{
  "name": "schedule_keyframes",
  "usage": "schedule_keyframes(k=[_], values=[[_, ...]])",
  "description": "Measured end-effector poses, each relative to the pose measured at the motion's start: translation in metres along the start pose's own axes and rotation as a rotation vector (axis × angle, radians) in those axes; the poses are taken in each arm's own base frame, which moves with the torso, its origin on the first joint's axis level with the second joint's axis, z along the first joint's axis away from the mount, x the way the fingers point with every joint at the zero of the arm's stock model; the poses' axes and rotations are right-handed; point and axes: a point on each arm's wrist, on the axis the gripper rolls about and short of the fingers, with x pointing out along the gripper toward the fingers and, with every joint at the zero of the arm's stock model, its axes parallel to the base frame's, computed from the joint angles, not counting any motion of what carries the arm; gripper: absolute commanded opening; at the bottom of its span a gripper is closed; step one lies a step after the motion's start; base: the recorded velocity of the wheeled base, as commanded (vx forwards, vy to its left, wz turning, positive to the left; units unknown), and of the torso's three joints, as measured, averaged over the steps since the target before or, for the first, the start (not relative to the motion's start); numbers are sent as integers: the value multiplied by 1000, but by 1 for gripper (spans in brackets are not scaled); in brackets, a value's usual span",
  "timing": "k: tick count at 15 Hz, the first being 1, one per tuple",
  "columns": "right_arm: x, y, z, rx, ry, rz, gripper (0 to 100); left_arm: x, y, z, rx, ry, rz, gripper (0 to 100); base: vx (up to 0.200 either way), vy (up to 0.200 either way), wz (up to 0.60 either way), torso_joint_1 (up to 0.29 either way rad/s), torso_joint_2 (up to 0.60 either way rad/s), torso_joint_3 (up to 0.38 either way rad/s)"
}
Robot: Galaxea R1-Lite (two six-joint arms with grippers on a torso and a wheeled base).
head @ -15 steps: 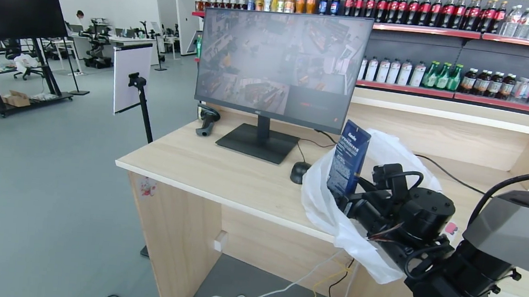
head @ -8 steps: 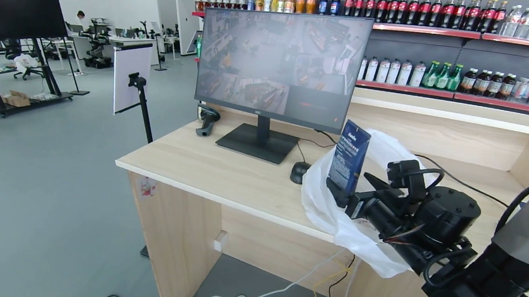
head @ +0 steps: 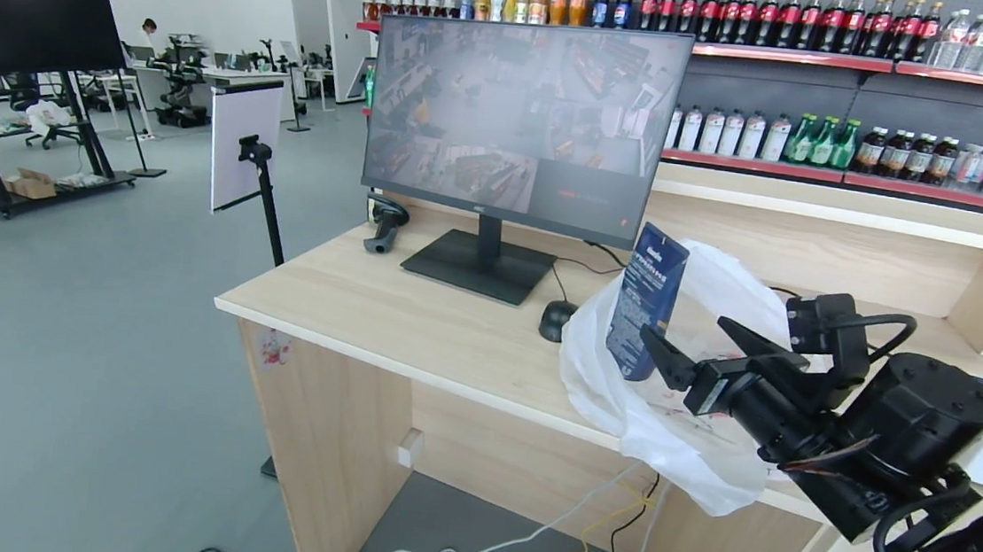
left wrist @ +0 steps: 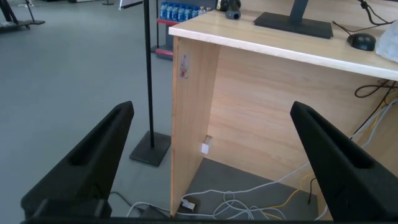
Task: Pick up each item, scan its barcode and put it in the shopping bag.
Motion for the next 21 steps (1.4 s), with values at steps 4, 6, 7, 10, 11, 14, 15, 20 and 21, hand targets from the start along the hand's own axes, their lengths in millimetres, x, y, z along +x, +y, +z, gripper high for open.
schedule_keyframes(k=[4, 6, 7, 10, 11, 14, 15, 20, 21], values=[[-7, 0, 8, 1, -21, 1, 100, 0, 0, 0, 1, 0, 0, 100, -200, 0, 0, 1, 5, 4], [-10, 0, 11, 1, -28, 2, 100, 0, 0, 0, 1, 0, 0, 100, 0, 0, -300, -9, 1, 4], [-10, 0, 11, 1, -29, 3, 100, 0, 0, 0, 2, 1, 0, 100, 0, 0, -600, -2, -2, 12], [-11, -2, 12, 1, -32, -7, 100, 0, 0, 0, 1, 3, 0, 100, 0, 0, -600, 4, -1, -1], [-11, -3, 13, 0, -32, -8, 100, 0, 0, -1, 0, 6, 0, 100, 0, 0, -600, 2, 7, 2], [-10, -3, 13, 1, -34, -11, 100, 0, 0, 0, 0, 5, 0, 100, 0, 0, -600, 5, 6, 2], [-10, -3, 13, 1, -35, -10, 100, 0, 0, 0, 0, 4, 0, 100, 0, -200, -600, -2, 2, 2], [-11, 3, 13, 2, -35, 10, 100, 0, 0, 0, -1, 3, 0, 100, 0, -200, 0, 5, 0, 2], [-11, 4, 14, 1, -38, 17, 100, 0, 0, 0, -1, 4, 0, 100, 0, -200, 0, 2, -7, 2]])
